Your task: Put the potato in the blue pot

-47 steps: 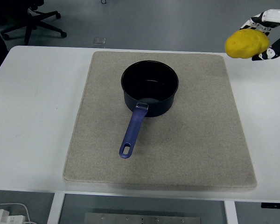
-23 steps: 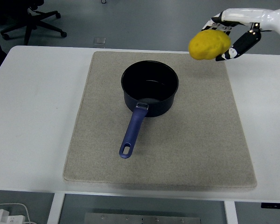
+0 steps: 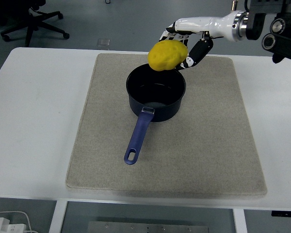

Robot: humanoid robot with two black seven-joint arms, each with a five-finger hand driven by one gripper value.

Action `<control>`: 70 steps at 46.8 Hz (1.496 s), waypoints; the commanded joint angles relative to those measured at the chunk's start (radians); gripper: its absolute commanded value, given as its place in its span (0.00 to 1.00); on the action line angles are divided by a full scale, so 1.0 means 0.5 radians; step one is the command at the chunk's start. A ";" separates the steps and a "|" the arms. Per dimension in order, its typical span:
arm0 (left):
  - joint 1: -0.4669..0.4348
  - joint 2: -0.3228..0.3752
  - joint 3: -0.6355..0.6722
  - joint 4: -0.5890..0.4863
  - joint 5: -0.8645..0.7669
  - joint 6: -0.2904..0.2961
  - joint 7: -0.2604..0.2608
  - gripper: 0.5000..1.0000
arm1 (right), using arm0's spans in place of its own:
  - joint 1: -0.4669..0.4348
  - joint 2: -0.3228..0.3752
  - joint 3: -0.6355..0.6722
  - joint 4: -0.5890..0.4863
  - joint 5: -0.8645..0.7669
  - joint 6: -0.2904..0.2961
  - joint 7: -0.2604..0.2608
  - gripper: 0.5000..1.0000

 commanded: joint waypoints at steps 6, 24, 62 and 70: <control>-0.003 0.000 0.003 0.000 0.000 0.000 0.000 0.99 | -0.092 0.125 0.007 -0.133 0.009 0.001 0.001 0.00; 0.000 0.000 0.000 0.000 0.000 0.000 0.000 0.99 | -0.304 0.260 0.016 -0.311 0.002 -0.002 0.001 0.00; -0.003 0.000 0.000 0.000 0.000 0.000 0.000 0.99 | -0.476 0.392 0.023 -0.517 0.012 -0.005 0.001 0.89; -0.003 0.000 0.003 0.000 0.000 0.000 0.000 0.99 | -0.473 0.392 0.023 -0.517 0.012 -0.042 0.001 0.89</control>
